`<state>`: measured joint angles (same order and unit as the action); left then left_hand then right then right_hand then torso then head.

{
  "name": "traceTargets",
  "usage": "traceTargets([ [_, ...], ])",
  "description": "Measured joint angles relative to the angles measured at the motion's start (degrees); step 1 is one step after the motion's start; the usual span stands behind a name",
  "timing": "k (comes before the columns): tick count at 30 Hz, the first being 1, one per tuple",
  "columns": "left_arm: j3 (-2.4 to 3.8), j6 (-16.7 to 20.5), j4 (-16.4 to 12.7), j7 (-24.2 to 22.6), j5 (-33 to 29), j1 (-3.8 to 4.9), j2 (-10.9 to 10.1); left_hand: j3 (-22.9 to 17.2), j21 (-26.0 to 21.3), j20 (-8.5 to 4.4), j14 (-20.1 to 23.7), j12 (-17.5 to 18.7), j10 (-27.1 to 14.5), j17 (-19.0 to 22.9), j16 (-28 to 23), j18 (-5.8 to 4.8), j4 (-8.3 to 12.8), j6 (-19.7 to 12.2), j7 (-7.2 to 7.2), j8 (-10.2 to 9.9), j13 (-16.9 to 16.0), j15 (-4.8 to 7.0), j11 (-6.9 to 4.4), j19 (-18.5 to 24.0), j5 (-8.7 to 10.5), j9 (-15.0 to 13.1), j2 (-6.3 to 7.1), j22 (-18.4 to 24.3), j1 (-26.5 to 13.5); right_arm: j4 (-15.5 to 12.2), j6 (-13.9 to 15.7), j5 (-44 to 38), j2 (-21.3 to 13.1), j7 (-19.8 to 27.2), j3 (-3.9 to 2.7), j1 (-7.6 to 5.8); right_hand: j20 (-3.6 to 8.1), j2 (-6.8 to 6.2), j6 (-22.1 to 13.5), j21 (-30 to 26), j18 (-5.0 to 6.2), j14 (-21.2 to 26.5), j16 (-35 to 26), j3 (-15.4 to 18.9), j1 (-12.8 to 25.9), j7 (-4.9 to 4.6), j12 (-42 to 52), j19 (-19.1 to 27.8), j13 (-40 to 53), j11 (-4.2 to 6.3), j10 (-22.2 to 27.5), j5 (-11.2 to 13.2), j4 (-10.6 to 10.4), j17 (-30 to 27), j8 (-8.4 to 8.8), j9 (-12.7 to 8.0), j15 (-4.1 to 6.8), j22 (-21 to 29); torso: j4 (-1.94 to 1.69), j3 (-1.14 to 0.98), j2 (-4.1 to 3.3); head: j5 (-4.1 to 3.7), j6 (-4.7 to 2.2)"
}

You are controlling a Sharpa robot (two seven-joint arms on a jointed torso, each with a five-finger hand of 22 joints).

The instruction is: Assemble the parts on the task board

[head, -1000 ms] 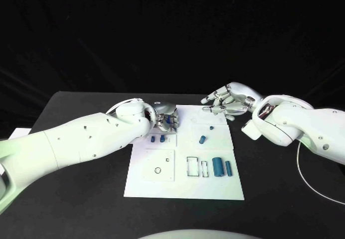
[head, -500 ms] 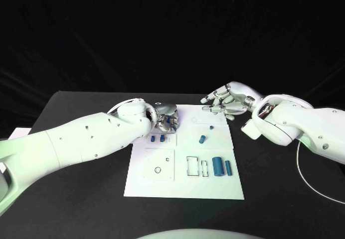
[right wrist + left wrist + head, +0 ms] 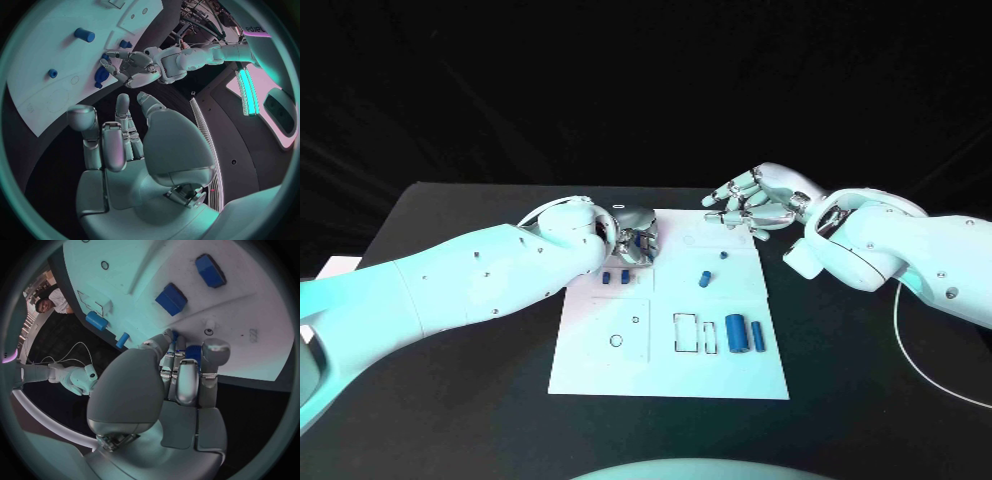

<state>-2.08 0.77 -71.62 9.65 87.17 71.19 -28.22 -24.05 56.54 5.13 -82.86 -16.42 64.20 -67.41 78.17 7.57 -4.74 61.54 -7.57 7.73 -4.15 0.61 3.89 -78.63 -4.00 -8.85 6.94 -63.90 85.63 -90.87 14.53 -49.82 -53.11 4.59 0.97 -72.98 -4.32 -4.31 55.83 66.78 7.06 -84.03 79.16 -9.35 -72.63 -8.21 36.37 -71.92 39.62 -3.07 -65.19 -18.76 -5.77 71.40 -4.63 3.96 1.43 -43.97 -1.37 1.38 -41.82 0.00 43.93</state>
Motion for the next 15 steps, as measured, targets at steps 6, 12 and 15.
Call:
traceTargets([
  [6, 0.01, 0.2, 0.0, 0.1, 0.1, -0.04, -0.1, -1.8, 2.8, -0.01, -0.5, 0.6, 1.6, -0.4, 0.4, 0.00, 1.1, 1.1, -0.06, 0.0, 0.1, 0.10, -0.04, -1.2, -0.25, 0.2, 0.01, -2.3, 0.0, 0.0, 0.0, 0.0, 0.0, 0.0, 0.00, 0.00, 0.00, 0.23, 0.2, -0.2, 0.00, 0.0, 0.0, 0.0, -0.2, 0.16, 0.0, 0.0, -0.1, -0.03, 0.0, 0.0, 0.0, -0.1, 0.00, 0.0, 0.00, 0.1, -0.01, 0.00, 0.02, 0.00, 0.02],
  [12, 0.34, 1.6, -1.5, -0.2, 0.1, -0.49, -1.6, -3.6, 4.7, -0.11, -0.7, 1.7, 2.6, -0.5, 0.6, -0.88, 2.0, 2.0, -0.20, -0.2, 0.0, 0.29, -0.12, -1.8, -0.24, 0.4, 0.33, -3.9, -0.3, 0.0, 0.0, 0.0, 0.0, 0.0, 0.00, 0.00, 0.00, 0.23, 0.2, -0.2, 0.00, 0.0, 0.0, 0.0, -0.2, 0.16, 0.0, 0.0, -0.1, -0.03, 0.0, 0.0, 0.0, -0.1, 0.00, 0.0, 0.00, 0.1, -0.01, 0.03, 0.02, 0.00, -0.13],
  [15, 1.17, 3.1, -3.0, -0.3, -0.2, -0.55, -2.9, -4.2, 5.2, -0.30, -0.7, 2.0, 3.2, -0.5, 0.9, -0.87, 2.3, 2.2, -0.40, -0.5, 0.0, 0.29, -0.10, -2.0, -0.45, 0.4, 0.63, -4.5, -0.6, 0.0, 0.0, 0.0, 0.0, 0.0, 0.00, 0.00, 0.00, 0.23, 0.2, -0.2, 0.00, 0.0, 0.0, 0.0, -0.2, 0.16, 0.0, 0.0, -0.1, -0.03, 0.0, 0.0, 0.0, -0.1, 0.00, 0.0, 0.00, 0.1, -0.01, 0.01, 0.03, 0.07, -0.25],
])
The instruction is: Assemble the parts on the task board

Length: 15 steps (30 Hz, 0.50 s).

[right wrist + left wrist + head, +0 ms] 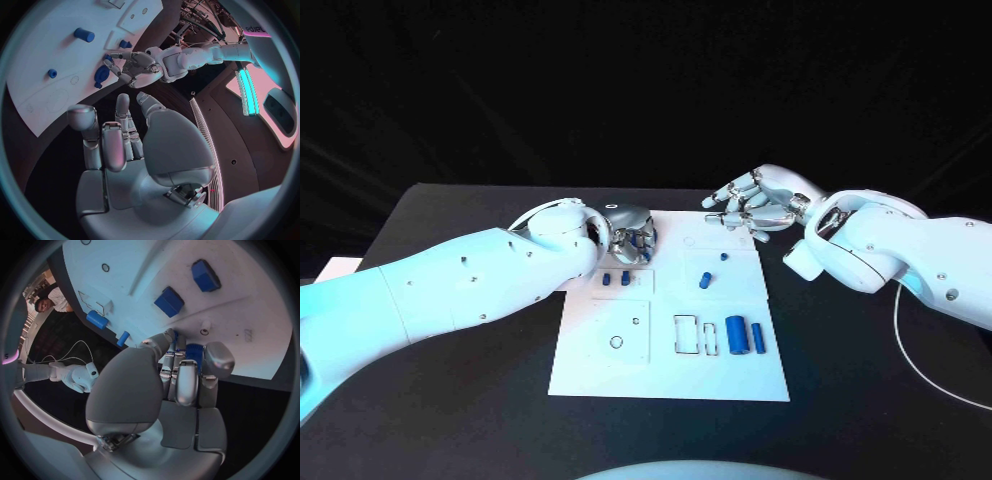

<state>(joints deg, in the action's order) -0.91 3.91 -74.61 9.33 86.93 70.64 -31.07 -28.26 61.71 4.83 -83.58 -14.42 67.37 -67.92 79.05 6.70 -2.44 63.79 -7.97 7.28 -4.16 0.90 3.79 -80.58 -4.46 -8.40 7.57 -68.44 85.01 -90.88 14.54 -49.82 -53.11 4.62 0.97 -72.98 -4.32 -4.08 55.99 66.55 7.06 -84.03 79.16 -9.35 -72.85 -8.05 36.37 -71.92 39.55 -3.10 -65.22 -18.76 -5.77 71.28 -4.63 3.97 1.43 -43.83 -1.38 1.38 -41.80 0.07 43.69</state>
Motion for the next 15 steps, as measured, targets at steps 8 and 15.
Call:
traceTargets([
  [8, 1.99, 3.1, -3.3, -0.4, -2.4, 0.08, -3.6, -0.7, 1.5, 0.00, 0.0, 0.9, 0.8, 0.0, 0.0, 0.00, 0.7, 0.7, 0.10, -0.2, -0.1, 0.00, -0.01, -0.4, 0.00, 0.1, 0.61, -1.2, -0.6, 0.0, 0.0, 0.0, 0.4, 0.1, 0.00, 0.00, 0.00, 0.00, 0.0, 0.0, 0.00, 0.0, 0.0, 0.0, 0.0, 0.00, 0.0, 0.0, 0.0, 0.00, 0.0, 0.0, 0.0, 0.0, 0.00, 0.0, 0.00, 0.0, -0.03, -0.03, 0.02, -0.12, -0.07],
  [15, 2.42, 3.0, -4.0, -0.4, -5.0, 0.16, -6.2, -0.9, 1.6, 0.00, 0.0, 1.6, 0.9, 0.4, 0.0, -0.01, 0.9, 0.7, 0.09, -0.5, -0.2, 0.00, -0.12, -0.4, 0.00, 0.2, 1.18, -1.5, -1.2, 0.0, 0.0, 0.1, 0.3, 0.1, 0.00, 0.00, 0.00, 0.00, 0.0, 0.0, 0.00, 0.0, 0.0, 0.0, 0.0, 0.00, 0.0, 0.0, 0.0, 0.00, 0.0, 0.0, 0.0, 0.0, 0.00, 0.0, 0.00, 0.0, -0.23, 0.01, 0.04, -0.04, -0.08],
])
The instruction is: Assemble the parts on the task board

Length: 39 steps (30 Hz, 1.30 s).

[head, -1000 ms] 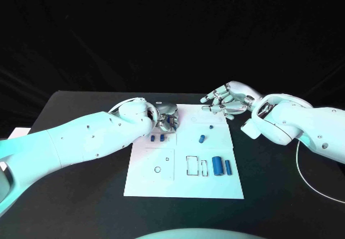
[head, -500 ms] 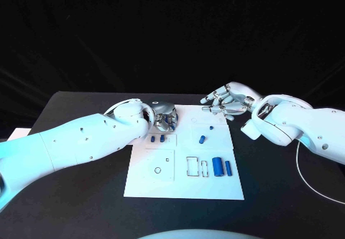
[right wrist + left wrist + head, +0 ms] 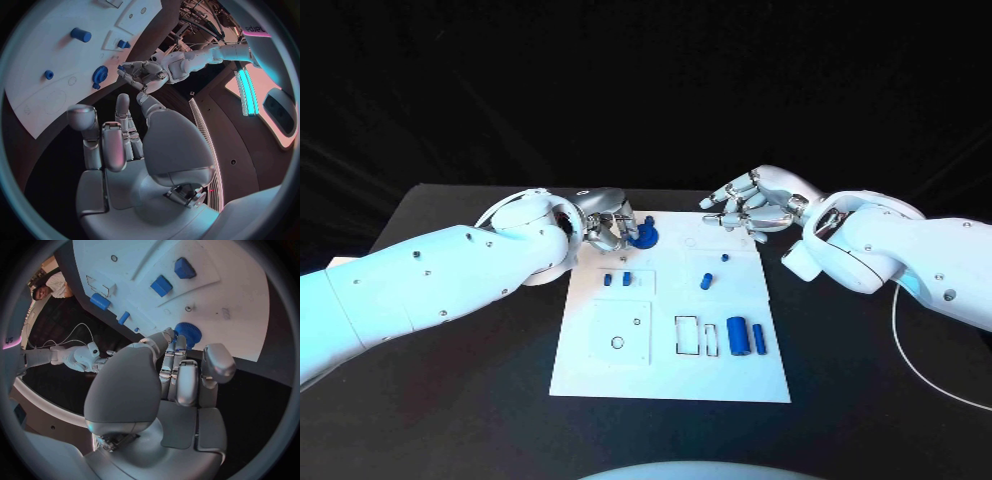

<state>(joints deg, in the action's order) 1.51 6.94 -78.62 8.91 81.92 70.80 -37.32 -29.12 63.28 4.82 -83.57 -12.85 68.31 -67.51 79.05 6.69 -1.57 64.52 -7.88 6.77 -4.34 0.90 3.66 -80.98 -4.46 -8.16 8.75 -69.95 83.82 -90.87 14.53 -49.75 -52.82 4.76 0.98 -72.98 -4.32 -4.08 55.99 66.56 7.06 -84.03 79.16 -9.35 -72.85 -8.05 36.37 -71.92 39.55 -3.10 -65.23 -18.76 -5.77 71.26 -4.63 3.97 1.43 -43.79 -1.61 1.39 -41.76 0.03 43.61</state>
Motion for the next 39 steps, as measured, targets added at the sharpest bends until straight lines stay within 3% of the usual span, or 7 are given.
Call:
traceTargets([
  [10, -0.05, -3.1, 0.4, 0.2, -1.3, 0.00, -1.0, -0.1, 0.2, 0.00, 0.0, 0.2, 0.2, 0.3, 0.0, 0.00, 0.1, 0.2, 0.17, 0.0, 0.0, 0.00, 0.20, 0.0, 0.00, 0.1, 0.00, -0.1, 0.0, 0.1, 0.0, 0.0, 0.0, 0.0, 0.00, 0.00, 0.00, 0.00, 0.0, 0.0, 0.00, 0.0, 0.0, 0.0, 0.0, 0.00, 0.0, 0.0, 0.0, -0.04, 0.0, 0.0, 0.0, -0.1, 0.00, 0.0, 0.00, 0.2, -0.01, 0.04, -0.02, 0.35, 0.19],
  [21, -0.59, -6.0, 2.0, 0.4, -1.4, -0.06, -0.3, -0.5, 0.2, 0.00, 0.0, 0.7, 0.2, 0.5, 0.0, 0.01, 0.2, 0.2, 0.20, -0.2, 0.0, 0.00, 0.20, 0.0, 0.00, 0.1, 0.31, -0.1, -0.3, 0.2, -0.1, 0.1, 0.1, 0.1, 0.00, 0.01, 0.00, 0.00, 0.0, -0.1, 0.00, 0.0, 0.0, 0.0, 0.0, 0.00, 0.0, 0.0, 0.0, -0.03, 0.0, 0.0, 0.0, -0.1, 0.00, 0.0, 0.00, 0.2, 0.07, 0.04, -0.05, 0.50, 0.31],
  [23, -0.64, -6.3, 2.2, 0.4, -1.4, -0.07, -0.2, -0.5, 0.2, 0.00, 0.0, 0.7, 0.2, 0.5, 0.0, 0.01, 0.2, 0.2, 0.20, -0.2, 0.0, 0.00, 0.20, 0.0, 0.00, 0.1, 0.31, -0.1, -0.3, 0.2, -0.1, 0.1, 0.2, 0.1, 0.00, 0.04, 0.00, 0.00, 0.0, -0.2, 0.61, 0.0, -0.2, 0.0, 0.0, 0.00, 0.0, 0.0, 0.0, 0.12, 0.1, 0.0, 0.0, -0.2, 0.00, 0.0, 0.00, 0.3, 0.10, 0.03, -0.05, 0.54, 0.38],
  [39, -0.68, -7.2, 2.7, 0.3, -1.4, -0.03, 0.2, -0.6, 0.2, 0.00, 0.0, 0.9, 0.4, 0.6, 0.0, 0.01, 0.3, 0.2, 0.20, -0.2, 0.0, 0.00, 0.01, 0.0, 0.01, 0.2, 0.31, -0.1, -0.3, 0.3, -0.1, 0.1, 0.3, 0.2, 0.00, 0.07, 0.00, 0.00, 0.0, -0.2, 0.60, 0.0, -0.2, 0.0, 0.0, 0.00, 0.0, 0.0, 0.0, 0.13, 0.1, 0.0, 0.0, -0.2, 0.00, 0.0, 0.00, 0.3, 0.02, 0.03, -0.03, 0.47, 0.47],
])
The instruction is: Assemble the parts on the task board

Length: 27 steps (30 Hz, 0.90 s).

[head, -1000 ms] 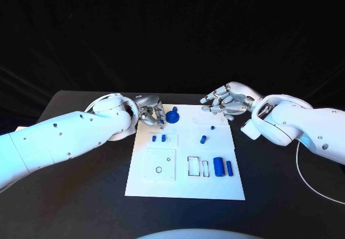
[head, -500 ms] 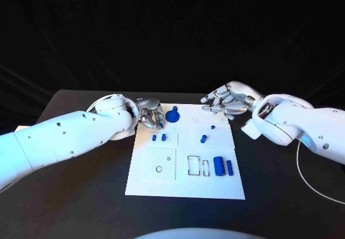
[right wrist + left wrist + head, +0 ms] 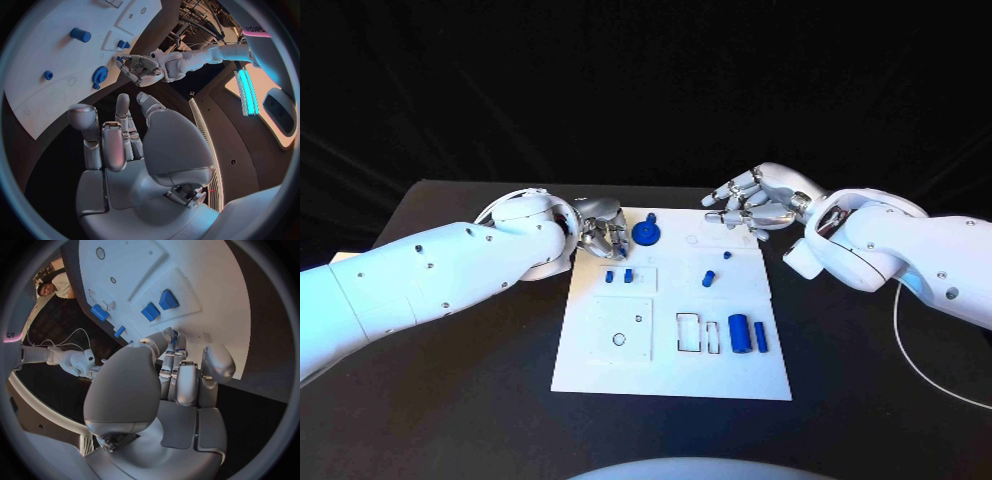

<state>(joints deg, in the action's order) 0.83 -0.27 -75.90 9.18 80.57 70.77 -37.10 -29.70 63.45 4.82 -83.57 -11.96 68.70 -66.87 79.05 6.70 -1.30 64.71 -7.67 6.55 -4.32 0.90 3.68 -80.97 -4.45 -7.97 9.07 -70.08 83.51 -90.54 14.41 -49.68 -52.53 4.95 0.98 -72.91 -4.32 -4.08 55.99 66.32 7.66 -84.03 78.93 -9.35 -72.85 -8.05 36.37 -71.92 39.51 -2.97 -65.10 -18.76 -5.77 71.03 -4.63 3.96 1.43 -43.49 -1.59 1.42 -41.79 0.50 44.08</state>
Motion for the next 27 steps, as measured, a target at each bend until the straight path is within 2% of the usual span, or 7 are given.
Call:
traceTargets([
  [11, -0.52, -0.7, 1.2, 0.1, 0.1, -0.14, 1.3, 0.0, 0.0, 0.00, 0.0, 0.0, 0.0, 0.0, 0.0, 0.00, 0.1, 0.0, 0.00, -0.3, 0.0, 0.00, 0.00, 0.0, 0.02, 0.0, 0.00, 0.0, 0.0, 0.0, 0.0, 0.0, 0.1, 0.0, 0.00, 0.01, 0.00, 0.00, 0.0, 0.0, -0.06, 0.0, 0.0, 0.0, 0.0, 0.00, 0.0, 0.0, 0.0, -0.01, 0.0, 0.0, 0.0, 0.0, 0.00, 0.0, 0.00, 0.1, 0.02, 0.03, -0.02, -0.02, 0.05],
  [27, -0.53, -1.0, 1.7, 0.3, 0.3, -0.34, 1.7, 0.0, 0.0, 0.00, 0.0, 0.3, 0.0, 0.1, 0.0, 0.00, 0.1, 0.0, 0.02, -0.3, 0.0, 0.00, 0.01, 0.0, 0.03, 0.2, -0.23, 0.0, -0.2, 0.2, -0.2, 0.0, 0.1, 0.0, 0.00, 0.03, 0.00, 0.00, 0.0, 0.0, -0.09, 0.0, 0.0, 0.0, 0.0, 0.00, 0.0, 0.0, 0.0, -0.06, -0.1, 0.0, 0.0, 0.0, 0.00, 0.0, 0.00, 0.1, -0.01, 0.02, 0.00, -0.23, 0.30],
])
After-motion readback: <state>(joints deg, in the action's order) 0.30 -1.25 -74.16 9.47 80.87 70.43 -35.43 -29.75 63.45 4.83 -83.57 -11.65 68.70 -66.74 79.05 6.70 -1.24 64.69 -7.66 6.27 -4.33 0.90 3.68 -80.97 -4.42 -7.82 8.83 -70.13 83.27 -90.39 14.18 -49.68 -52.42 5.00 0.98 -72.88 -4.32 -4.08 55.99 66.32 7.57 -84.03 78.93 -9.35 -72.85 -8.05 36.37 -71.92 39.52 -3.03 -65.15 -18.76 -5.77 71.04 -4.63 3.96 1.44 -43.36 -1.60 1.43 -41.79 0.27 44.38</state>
